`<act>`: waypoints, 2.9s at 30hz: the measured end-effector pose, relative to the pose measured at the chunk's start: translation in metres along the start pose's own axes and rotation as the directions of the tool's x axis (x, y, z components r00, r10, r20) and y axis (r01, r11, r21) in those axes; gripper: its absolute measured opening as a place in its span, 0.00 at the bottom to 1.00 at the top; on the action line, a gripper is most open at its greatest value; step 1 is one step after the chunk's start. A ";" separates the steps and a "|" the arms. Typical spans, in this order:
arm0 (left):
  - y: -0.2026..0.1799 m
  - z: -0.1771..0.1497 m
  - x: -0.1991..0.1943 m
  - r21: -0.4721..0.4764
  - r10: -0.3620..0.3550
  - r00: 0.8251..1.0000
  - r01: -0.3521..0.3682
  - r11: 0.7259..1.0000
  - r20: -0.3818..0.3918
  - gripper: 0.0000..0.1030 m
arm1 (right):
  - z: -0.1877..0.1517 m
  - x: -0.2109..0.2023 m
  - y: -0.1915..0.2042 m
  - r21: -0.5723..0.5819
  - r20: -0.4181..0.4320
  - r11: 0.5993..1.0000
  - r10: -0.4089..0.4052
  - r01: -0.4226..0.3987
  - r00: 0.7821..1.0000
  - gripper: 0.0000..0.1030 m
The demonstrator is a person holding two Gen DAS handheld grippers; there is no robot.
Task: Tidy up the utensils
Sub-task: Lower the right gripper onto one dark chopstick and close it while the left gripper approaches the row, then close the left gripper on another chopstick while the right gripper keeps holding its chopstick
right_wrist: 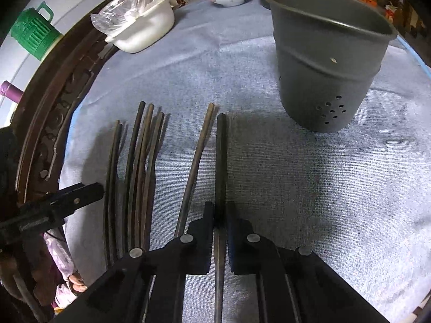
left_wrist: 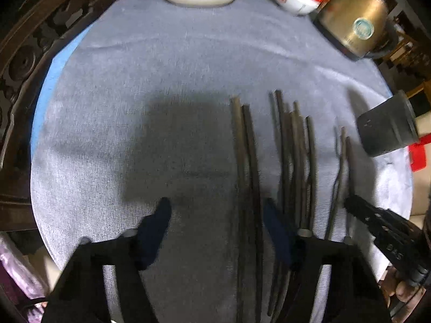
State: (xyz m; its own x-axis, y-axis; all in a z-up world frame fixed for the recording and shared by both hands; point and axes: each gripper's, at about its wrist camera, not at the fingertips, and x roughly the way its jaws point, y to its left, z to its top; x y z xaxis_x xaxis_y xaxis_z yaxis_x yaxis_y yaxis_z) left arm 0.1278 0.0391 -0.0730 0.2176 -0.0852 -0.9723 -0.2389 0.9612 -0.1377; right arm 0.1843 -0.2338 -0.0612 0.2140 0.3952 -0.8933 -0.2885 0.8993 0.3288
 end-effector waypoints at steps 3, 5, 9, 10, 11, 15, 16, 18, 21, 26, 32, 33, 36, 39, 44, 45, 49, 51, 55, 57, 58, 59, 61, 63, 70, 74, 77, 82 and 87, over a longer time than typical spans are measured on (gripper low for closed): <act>-0.003 0.003 0.001 -0.008 -0.004 1.000 0.004 1.000 -0.010 0.57 | -0.001 -0.001 -0.003 -0.003 0.003 1.000 0.017 -0.017 1.000 0.10; -0.006 0.004 0.001 -0.005 0.001 1.000 -0.001 1.000 -0.018 0.57 | -0.002 -0.003 -0.004 -0.005 0.004 1.000 0.026 -0.026 1.000 0.10; -0.016 0.011 0.004 -0.001 0.005 0.999 -0.005 1.000 -0.044 0.57 | 0.000 -0.002 -0.004 -0.012 0.001 0.999 0.029 -0.029 1.000 0.10; -0.019 0.012 0.007 0.009 0.015 0.999 -0.014 1.000 -0.049 0.57 | 0.000 -0.002 -0.003 -0.018 -0.001 0.999 0.028 -0.028 1.000 0.10; -0.022 0.014 0.010 0.016 0.020 0.998 -0.019 1.000 -0.056 0.56 | 0.000 -0.002 -0.002 -0.024 -0.003 0.999 0.025 -0.025 1.000 0.10; -0.026 0.015 0.007 0.030 0.003 0.998 -0.001 1.000 -0.066 0.14 | 0.005 0.002 0.003 -0.048 -0.017 0.999 0.011 -0.012 1.000 0.10; -0.023 0.015 0.006 0.021 -0.009 0.997 0.010 1.000 -0.078 0.14 | 0.006 0.002 0.004 -0.056 -0.022 0.998 0.007 -0.009 1.000 0.10; -0.016 0.013 -0.001 0.012 -0.060 0.995 0.061 0.998 -0.078 0.14 | 0.007 0.002 0.005 -0.064 -0.029 0.998 0.002 -0.004 1.000 0.10; -0.008 0.013 -0.009 0.004 -0.112 0.992 0.112 0.994 -0.065 0.32 | 0.007 0.003 0.006 -0.067 -0.031 0.998 -0.008 0.006 0.999 0.10; -0.004 0.011 -0.025 0.013 -0.092 0.996 0.092 0.996 -0.009 0.52 | 0.007 0.006 0.010 -0.058 -0.025 0.998 -0.010 0.009 1.000 0.10; 0.020 0.014 0.008 -0.042 -0.045 0.997 0.042 0.998 -0.064 0.46 | 0.007 0.007 0.011 -0.056 -0.021 0.998 -0.015 0.013 1.000 0.10; 0.021 0.014 0.007 -0.045 -0.043 0.997 0.041 0.998 -0.057 0.46 | 0.006 0.007 0.011 -0.055 -0.021 0.998 -0.012 0.011 1.000 0.10; 0.019 0.018 0.006 -0.046 -0.004 0.998 0.002 0.999 -0.057 0.39 | 0.006 0.006 0.009 -0.053 -0.020 0.999 -0.005 0.004 1.000 0.10; 0.021 0.021 0.003 -0.041 0.007 0.998 -0.009 0.999 -0.059 0.38 | 0.006 0.006 0.006 -0.051 -0.017 0.999 0.003 -0.004 1.000 0.10; 0.012 0.026 0.008 -0.029 0.000 0.997 -0.002 1.000 -0.072 0.38 | 0.004 0.004 0.002 -0.048 -0.012 0.999 0.017 -0.017 1.000 0.10; 0.011 0.026 0.008 -0.026 0.003 0.998 -0.005 1.000 -0.070 0.38 | 0.003 0.003 0.001 -0.046 -0.011 0.999 0.020 -0.021 1.000 0.10; 0.008 0.029 0.011 -0.025 0.008 0.998 -0.009 1.000 -0.067 0.38 | 0.003 0.002 0.000 -0.048 -0.010 0.999 0.023 -0.023 1.000 0.10; 0.006 0.031 0.012 -0.032 0.014 0.998 -0.016 0.999 -0.069 0.39 | 0.002 0.002 -0.001 -0.049 -0.010 0.999 0.022 -0.022 1.000 0.10; 0.002 0.029 0.011 -0.018 0.026 0.997 -0.028 0.999 -0.076 0.38 | 0.002 0.001 -0.002 -0.047 -0.009 0.999 0.026 -0.027 1.000 0.10; -0.007 0.026 0.003 -0.019 0.028 0.997 -0.030 0.999 -0.073 0.38 | 0.002 0.001 0.000 -0.051 -0.012 0.998 0.020 -0.021 1.000 0.10; -0.008 0.026 0.003 -0.018 0.031 0.997 -0.032 0.999 -0.074 0.38 | 0.003 0.001 0.000 -0.052 -0.012 0.998 0.019 -0.019 1.000 0.10; -0.008 0.027 0.004 -0.019 0.034 0.997 -0.036 0.999 -0.074 0.38 | 0.003 0.001 0.001 -0.052 -0.013 0.998 0.018 -0.019 1.000 0.10; -0.009 0.026 0.004 -0.014 0.053 0.996 -0.054 0.998 -0.078 0.38 | 0.003 0.001 0.000 -0.049 -0.012 0.999 0.022 -0.023 1.000 0.10; -0.007 0.025 0.003 -0.011 0.049 0.996 -0.050 0.999 -0.077 0.38 | 0.004 0.001 0.000 -0.048 -0.012 0.999 0.025 -0.025 1.000 0.10; -0.027 0.028 0.016 0.024 0.044 0.991 -0.041 0.999 -0.130 0.29 | 0.005 0.002 0.001 -0.053 -0.015 0.998 0.023 -0.024 1.000 0.10; -0.039 0.031 0.017 0.041 0.041 0.992 -0.036 0.998 -0.120 0.07 | 0.005 0.002 -0.001 -0.054 -0.020 0.998 0.027 -0.028 0.999 0.10; -0.044 0.030 0.019 0.076 0.029 0.991 -0.020 0.997 -0.128 0.05 | 0.007 0.002 -0.001 -0.066 -0.033 0.998 0.021 -0.024 0.999 0.10; -0.067 0.029 0.019 0.237 0.025 0.989 0.010 0.972 -0.146 0.05 | 0.010 0.001 -0.002 -0.085 -0.052 0.996 -0.028 0.023 0.998 0.10; -0.075 0.032 0.028 0.242 0.025 0.981 0.023 0.970 -0.194 0.16 | 0.019 0.005 -0.003 -0.076 -0.108 0.997 -0.037 0.029 0.993 0.11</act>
State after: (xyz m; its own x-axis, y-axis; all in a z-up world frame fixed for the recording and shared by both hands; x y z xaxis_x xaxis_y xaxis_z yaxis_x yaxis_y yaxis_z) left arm 0.1825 -0.0274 -0.0840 0.0239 -0.1101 -0.9936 0.0024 0.9939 -0.1100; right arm 0.2042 -0.2307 -0.0605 0.1226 0.3394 -0.9326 -0.3522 0.8934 0.2788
